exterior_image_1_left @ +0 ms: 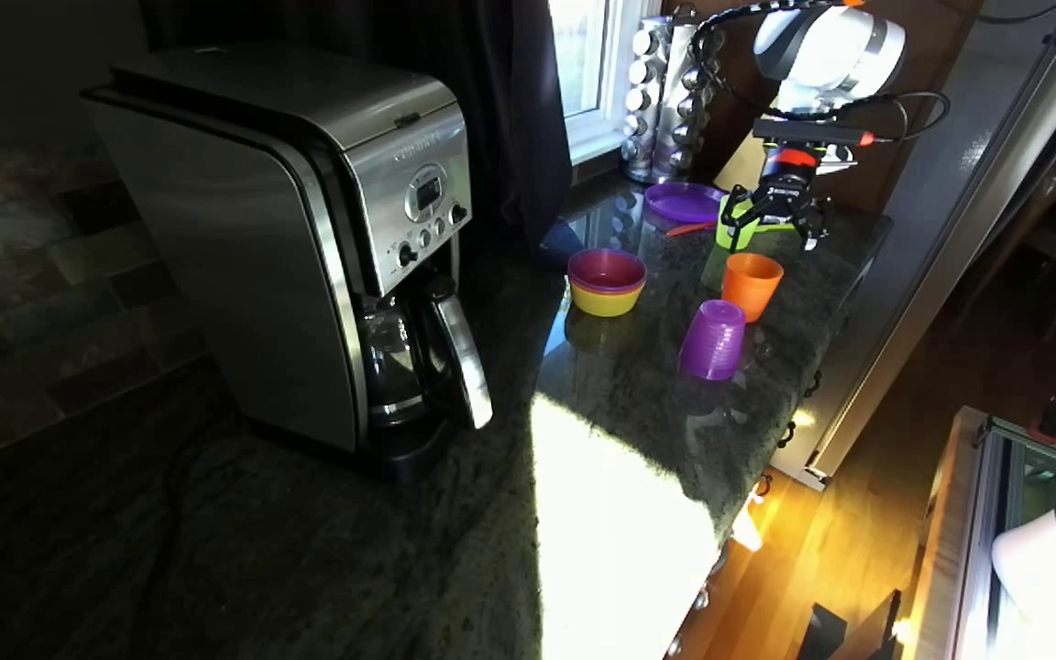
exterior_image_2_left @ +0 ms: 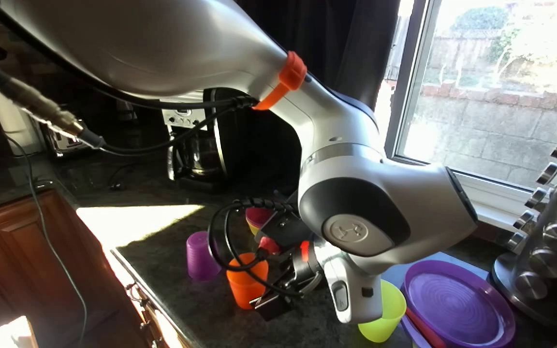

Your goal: Pick up the orange cup and put it upside down

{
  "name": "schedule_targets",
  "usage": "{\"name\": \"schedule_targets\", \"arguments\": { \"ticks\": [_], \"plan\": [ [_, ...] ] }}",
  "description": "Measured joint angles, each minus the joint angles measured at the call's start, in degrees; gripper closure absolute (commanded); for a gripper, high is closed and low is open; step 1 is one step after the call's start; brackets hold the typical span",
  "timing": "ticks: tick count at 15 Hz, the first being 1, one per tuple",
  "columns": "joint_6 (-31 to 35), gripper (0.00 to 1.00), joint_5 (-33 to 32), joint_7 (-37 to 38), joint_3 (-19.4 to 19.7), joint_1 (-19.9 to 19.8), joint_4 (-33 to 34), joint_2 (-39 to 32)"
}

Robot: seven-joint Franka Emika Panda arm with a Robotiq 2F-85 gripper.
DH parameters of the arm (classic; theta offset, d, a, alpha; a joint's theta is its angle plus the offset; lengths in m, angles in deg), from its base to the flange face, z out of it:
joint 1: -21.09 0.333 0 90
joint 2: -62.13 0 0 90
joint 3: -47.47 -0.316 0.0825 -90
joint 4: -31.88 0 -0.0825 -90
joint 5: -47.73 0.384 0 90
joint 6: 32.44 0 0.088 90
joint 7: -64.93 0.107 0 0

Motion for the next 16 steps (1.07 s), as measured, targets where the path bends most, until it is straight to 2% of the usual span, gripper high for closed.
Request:
{"name": "schedule_targets", "arguments": {
  "ticks": [7, 16],
  "plan": [
    [0.0, 0.0, 3.61, 0.3, 0.0, -0.41, 1.24, -3.93],
    [-0.4, 0.0, 5.3, 1.43, -0.07, -0.52, 1.26, -5.44]
  ]
}}
